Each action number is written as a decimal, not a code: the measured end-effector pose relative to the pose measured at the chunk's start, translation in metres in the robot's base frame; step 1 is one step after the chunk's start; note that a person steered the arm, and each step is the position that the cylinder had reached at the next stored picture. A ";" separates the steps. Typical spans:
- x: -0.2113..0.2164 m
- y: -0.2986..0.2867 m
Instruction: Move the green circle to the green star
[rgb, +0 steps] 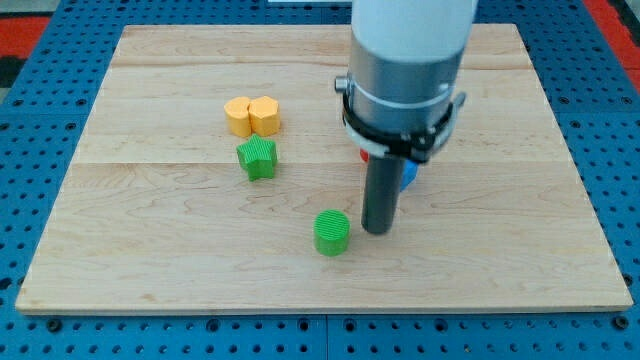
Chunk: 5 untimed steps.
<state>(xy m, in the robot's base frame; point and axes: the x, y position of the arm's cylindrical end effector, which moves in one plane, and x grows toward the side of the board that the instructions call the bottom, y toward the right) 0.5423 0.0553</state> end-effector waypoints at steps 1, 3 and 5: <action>0.032 -0.013; -0.002 -0.044; -0.032 -0.058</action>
<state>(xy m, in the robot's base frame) 0.5108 -0.0024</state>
